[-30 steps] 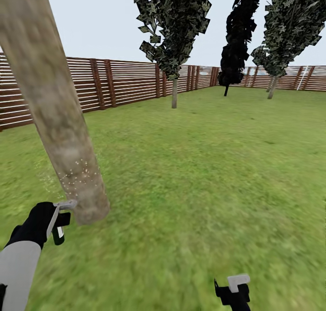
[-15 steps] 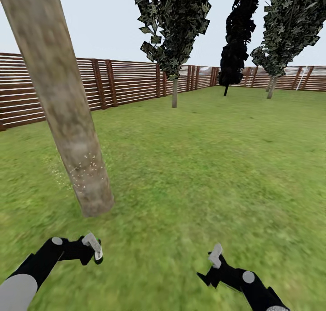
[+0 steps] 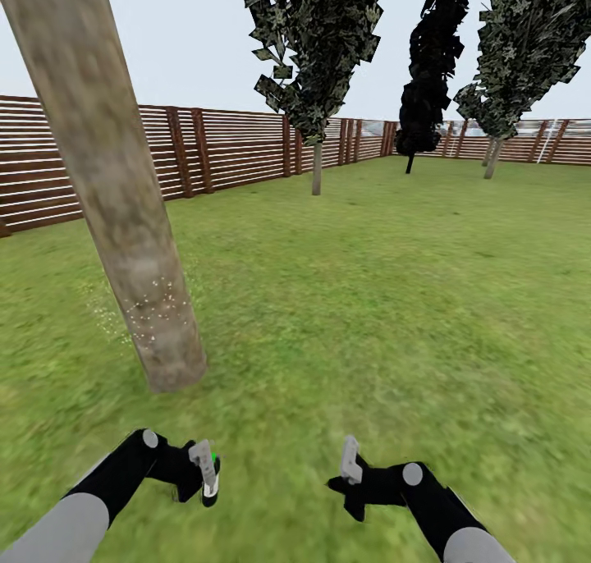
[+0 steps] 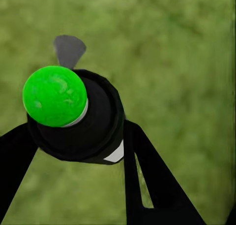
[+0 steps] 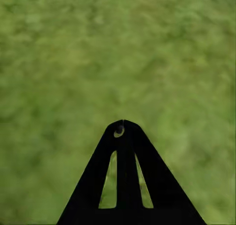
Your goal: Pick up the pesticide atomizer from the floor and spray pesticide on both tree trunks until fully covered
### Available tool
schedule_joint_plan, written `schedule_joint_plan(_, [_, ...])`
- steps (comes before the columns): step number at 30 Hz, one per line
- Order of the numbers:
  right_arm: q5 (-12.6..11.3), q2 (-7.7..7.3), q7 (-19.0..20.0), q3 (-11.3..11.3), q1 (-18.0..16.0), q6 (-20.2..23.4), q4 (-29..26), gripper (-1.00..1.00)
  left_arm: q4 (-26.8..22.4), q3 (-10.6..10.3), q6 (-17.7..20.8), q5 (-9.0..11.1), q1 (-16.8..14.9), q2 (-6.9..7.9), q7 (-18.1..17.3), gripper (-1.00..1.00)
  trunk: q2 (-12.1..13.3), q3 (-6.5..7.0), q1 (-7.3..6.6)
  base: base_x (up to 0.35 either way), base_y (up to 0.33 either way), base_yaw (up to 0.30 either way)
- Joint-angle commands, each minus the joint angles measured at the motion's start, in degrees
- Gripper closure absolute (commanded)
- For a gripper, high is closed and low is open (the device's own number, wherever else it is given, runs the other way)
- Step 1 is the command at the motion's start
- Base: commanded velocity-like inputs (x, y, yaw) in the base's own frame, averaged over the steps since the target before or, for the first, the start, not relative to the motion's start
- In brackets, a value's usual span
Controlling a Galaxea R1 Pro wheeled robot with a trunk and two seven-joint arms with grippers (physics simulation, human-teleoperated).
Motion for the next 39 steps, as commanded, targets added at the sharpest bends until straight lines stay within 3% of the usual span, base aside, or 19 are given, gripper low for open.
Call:
schedule_joint_plan(1, [0.56, 0.91, 0.47, -0.44, -0.26, -0.26, -0.37, 1.0, -0.09, -0.34, 0.21, -0.14, 0.0, -0.67, -0.16, 1.0, -0.02, -0.06, -0.01, 0.0, 0.0, 0.0])
schedule_joint_plan(7, [0.59, 3.95, 0.63, 2.5, -0.83, -0.26, -2.19, 1.0, -0.07, -0.62, 0.04, -0.24, 0.07, -3.97, -0.15, 1.0, -0.02, -0.06, -0.01, 0.0, 0.0, 0.0])
schedule_joint_plan(10, [0.6, 5.4, 0.63, 3.15, -1.16, -0.26, -2.36, 1.0, 0.0, -4.12, 0.01, -0.16, 0.11, -5.09, 0.14, 1.0, -0.02, -0.06, -0.01, 0.0, 0.0, 0.0])
schedule_joint_plan(23, [0.6, 6.22, 0.63, 3.21, -1.83, -0.26, -2.46, 1.0, 0.11, -5.2, -1.25, -0.05, 0.29, -10.19, 0.45, 1.0, -0.02, -0.06, -0.01, 0.0, 0.0, 0.0])
schedule_joint_plan(39, [0.42, 7.52, 0.61, 3.21, -2.92, -0.26, -3.25, 1.0, 2.62, -5.16, -3.24, 0.06, 0.33, -11.81, 0.62, 1.0, -0.02, -0.06, -0.01, 0.0, 0.0, 0.0])
